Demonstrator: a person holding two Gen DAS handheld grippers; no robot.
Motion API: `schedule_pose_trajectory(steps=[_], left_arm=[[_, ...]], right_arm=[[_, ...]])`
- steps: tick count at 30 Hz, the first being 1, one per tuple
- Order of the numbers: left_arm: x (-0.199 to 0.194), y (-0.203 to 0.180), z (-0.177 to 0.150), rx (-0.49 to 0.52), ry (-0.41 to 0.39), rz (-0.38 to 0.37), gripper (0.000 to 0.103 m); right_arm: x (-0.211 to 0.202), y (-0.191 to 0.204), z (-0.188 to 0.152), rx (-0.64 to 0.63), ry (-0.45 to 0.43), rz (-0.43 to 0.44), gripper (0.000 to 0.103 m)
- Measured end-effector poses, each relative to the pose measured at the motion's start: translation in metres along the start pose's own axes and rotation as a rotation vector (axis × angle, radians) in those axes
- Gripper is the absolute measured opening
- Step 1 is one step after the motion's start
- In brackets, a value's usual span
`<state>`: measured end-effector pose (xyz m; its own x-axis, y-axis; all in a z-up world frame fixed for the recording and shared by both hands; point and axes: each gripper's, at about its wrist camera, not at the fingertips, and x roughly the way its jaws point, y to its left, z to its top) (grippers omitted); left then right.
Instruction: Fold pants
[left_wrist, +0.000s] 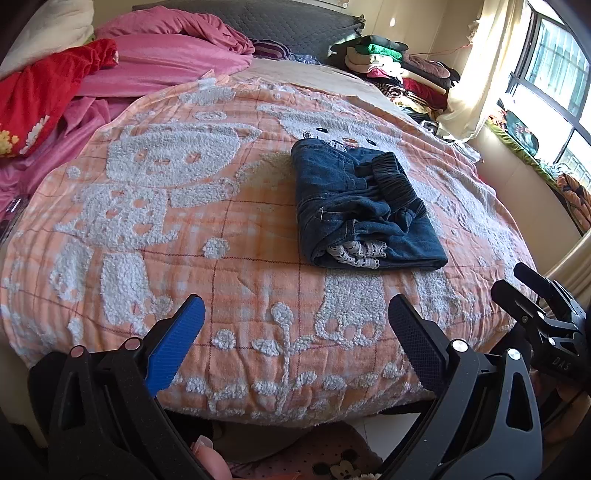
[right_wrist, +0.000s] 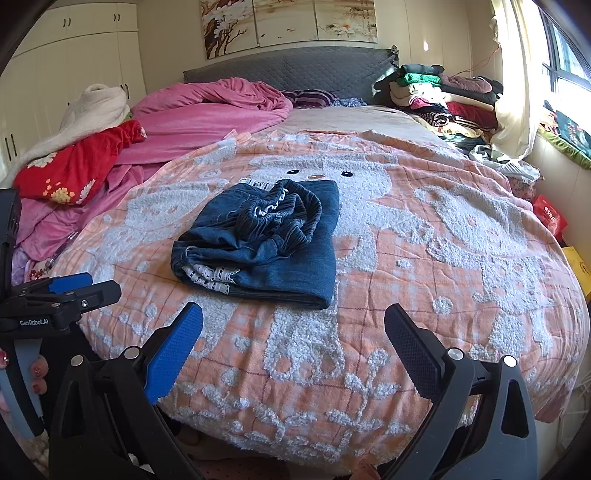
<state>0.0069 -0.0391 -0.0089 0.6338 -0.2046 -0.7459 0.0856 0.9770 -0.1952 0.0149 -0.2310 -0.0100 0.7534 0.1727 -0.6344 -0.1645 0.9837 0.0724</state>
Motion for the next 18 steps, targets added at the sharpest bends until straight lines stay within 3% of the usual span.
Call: schedule_pose_trajectory(steps=[18], left_arm=[[0.0002,-0.0003,0.0009,0.006,0.0,0.003,0.093]], right_arm=[[0.001,-0.0091,0.0048,0.005,0.005,-0.008,0.098]])
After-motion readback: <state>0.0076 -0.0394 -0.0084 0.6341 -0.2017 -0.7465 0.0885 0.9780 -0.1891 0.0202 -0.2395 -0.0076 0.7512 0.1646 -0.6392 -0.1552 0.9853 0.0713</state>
